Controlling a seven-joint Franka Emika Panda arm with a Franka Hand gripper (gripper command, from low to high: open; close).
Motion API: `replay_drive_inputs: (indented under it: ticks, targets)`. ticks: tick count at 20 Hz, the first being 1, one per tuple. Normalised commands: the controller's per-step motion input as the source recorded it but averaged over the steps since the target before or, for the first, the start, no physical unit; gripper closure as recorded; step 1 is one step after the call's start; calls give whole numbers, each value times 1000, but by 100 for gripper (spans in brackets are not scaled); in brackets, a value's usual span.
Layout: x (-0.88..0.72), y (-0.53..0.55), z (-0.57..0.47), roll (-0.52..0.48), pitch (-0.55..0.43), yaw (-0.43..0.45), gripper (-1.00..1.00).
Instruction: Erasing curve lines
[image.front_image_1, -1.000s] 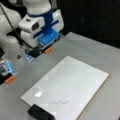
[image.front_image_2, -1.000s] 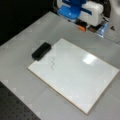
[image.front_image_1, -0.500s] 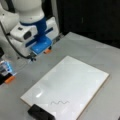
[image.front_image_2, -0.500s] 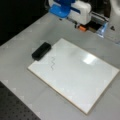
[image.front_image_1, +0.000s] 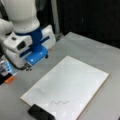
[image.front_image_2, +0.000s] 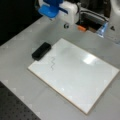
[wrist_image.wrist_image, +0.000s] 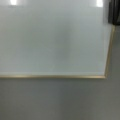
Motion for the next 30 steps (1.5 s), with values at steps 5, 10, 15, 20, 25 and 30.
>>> replay_drive_inputs:
  ticks: [5, 10, 15, 20, 25, 30]
  targets:
    - [292, -509, 11, -67, 150, 175, -100]
    - [271, -369, 19, -52, 123, 183, -100]
    - [258, -284, 11, -51, 134, 188, -100]
    - [239, -244, 30, -46, 162, 209, -100]
    - [243, -244, -44, -58, 122, 203, -100]
    - [187, -212, -30, -43, 113, 210, -100]
